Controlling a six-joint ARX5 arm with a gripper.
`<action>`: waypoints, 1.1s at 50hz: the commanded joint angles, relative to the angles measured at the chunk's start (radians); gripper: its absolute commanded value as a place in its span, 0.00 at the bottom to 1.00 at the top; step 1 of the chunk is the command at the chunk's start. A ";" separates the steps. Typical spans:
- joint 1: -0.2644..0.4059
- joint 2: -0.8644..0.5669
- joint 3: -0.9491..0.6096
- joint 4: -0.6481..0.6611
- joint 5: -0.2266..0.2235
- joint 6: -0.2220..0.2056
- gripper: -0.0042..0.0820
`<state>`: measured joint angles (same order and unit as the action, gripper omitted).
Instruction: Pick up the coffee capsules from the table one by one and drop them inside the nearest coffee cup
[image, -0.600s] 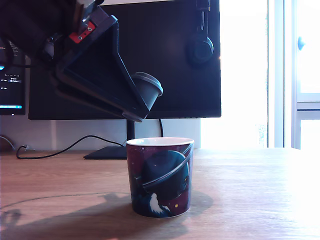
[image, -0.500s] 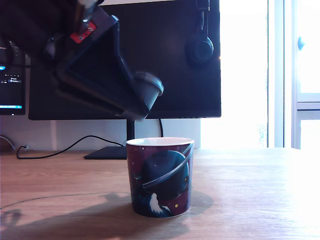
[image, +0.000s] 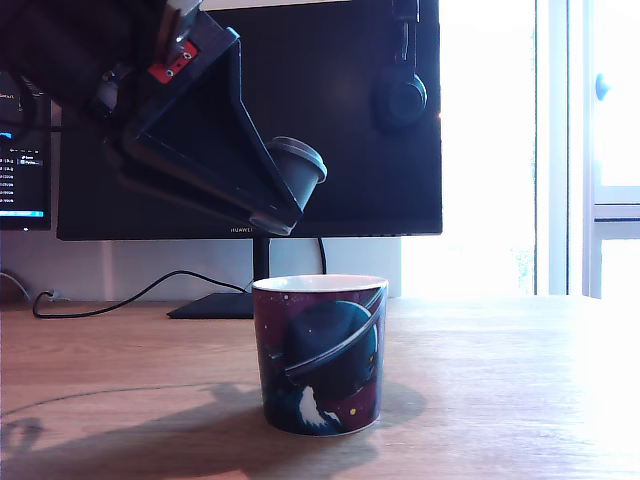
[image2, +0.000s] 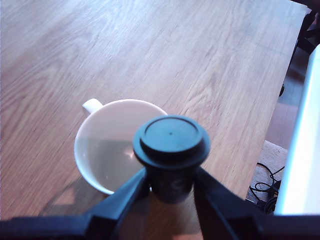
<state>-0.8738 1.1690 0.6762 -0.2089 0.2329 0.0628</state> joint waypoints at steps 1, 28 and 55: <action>0.000 -0.002 -0.012 0.006 -0.002 -0.001 0.26; 0.003 0.003 0.036 -0.097 -0.002 0.036 0.26; 0.034 0.194 0.258 -0.295 -0.047 0.177 0.26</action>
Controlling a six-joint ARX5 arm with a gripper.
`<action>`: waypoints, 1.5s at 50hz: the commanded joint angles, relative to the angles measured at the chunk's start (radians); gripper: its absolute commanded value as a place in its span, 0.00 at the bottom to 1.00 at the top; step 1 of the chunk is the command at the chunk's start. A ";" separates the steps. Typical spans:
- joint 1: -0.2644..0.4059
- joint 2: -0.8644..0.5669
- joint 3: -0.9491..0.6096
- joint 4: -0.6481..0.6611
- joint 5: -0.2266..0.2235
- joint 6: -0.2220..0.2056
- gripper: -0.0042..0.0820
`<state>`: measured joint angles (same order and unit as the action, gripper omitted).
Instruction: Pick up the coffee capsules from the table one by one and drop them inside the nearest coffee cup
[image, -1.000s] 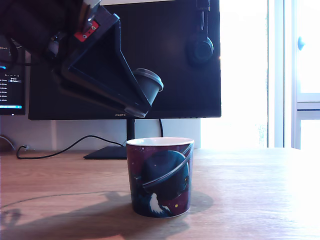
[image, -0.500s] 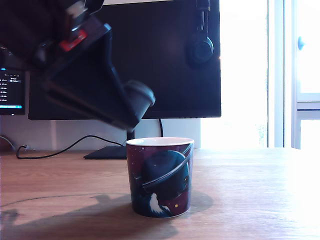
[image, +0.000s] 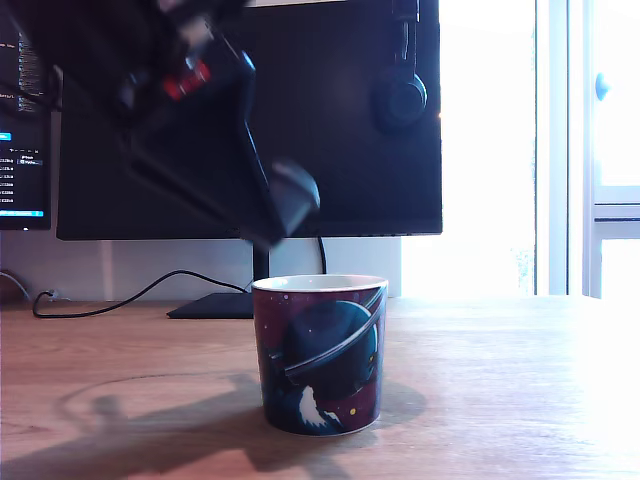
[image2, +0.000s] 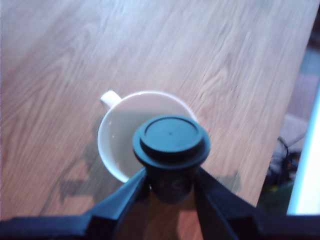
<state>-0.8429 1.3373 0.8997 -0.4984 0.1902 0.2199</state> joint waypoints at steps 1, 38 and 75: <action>0.003 0.037 0.046 -0.012 -0.007 0.025 0.26; 0.003 0.222 0.237 -0.133 -0.040 0.090 0.26; 0.003 0.222 0.240 -0.101 -0.031 0.068 0.77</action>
<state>-0.8410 1.5532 1.1347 -0.6128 0.1562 0.2989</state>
